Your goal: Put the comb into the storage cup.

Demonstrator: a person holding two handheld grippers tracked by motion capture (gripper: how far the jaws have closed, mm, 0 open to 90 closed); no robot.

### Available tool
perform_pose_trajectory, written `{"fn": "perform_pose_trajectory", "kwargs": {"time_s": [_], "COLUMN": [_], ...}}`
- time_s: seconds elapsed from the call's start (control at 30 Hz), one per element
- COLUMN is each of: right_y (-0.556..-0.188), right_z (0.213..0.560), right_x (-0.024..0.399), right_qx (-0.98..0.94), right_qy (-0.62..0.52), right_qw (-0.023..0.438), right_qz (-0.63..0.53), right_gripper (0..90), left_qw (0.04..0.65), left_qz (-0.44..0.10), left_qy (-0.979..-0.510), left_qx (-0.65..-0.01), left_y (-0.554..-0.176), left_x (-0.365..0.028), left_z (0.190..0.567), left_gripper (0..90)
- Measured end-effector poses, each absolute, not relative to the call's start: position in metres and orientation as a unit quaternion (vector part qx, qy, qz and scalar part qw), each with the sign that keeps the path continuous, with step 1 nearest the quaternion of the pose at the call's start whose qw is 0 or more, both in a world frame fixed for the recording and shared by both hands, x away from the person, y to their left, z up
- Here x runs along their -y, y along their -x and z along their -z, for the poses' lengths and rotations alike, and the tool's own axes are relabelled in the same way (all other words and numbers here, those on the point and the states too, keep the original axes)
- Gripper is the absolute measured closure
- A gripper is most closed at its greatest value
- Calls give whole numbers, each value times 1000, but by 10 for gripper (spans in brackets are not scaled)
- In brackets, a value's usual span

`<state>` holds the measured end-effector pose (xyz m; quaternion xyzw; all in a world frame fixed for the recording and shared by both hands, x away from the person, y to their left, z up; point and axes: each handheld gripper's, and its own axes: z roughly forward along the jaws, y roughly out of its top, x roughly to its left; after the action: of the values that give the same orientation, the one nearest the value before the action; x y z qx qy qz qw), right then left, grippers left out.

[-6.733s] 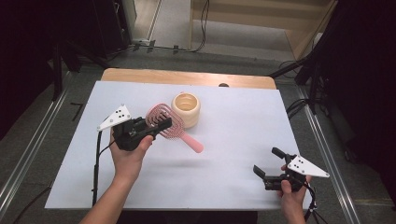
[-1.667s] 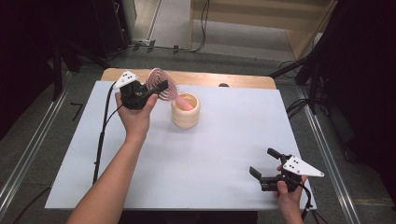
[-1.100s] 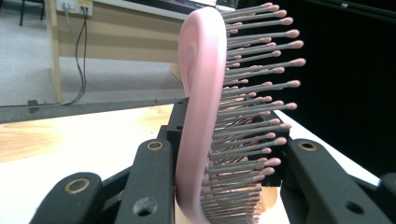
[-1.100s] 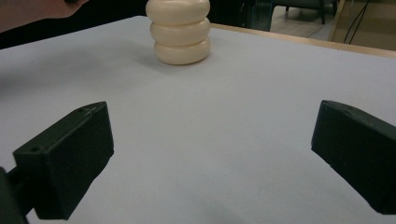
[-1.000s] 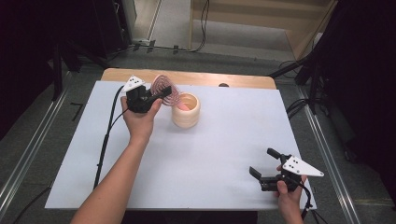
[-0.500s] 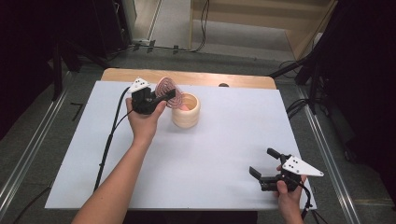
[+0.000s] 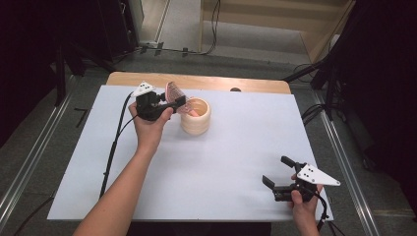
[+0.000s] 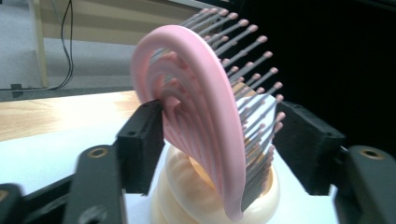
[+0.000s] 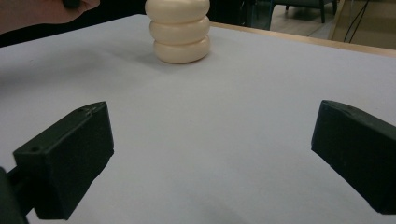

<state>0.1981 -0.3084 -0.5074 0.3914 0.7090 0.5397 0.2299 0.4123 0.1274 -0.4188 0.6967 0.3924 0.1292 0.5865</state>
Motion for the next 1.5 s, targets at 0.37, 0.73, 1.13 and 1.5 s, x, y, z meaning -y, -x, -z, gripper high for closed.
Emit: {"fn": "perform_pose_trajectory", "kwargs": {"time_s": [0.37, 0.73, 1.13, 1.5], "right_y": [-198, -198, -198, -199], "right_z": [507, 507, 507, 507], "right_x": [308, 308, 307, 307], "right_qx": [-709, -709, -709, -710], "right_qy": [-391, -391, -391, -392], "right_qw": [230, 231, 232, 232], "right_qz": [-539, -540, -538, -537], "right_gripper": [0, 0, 0, 0], "left_qw": [608, 607, 607, 600], "left_qz": [-137, -143, -147, -150], "left_qy": [-689, -697, -701, -714], "left_qx": [-370, -352, -343, -329], "left_y": [-405, -395, -382, -366], "left_x": [-130, -136, -146, -151], "left_z": [415, 417, 418, 424], "left_gripper": [89, 0, 0, 0]}}
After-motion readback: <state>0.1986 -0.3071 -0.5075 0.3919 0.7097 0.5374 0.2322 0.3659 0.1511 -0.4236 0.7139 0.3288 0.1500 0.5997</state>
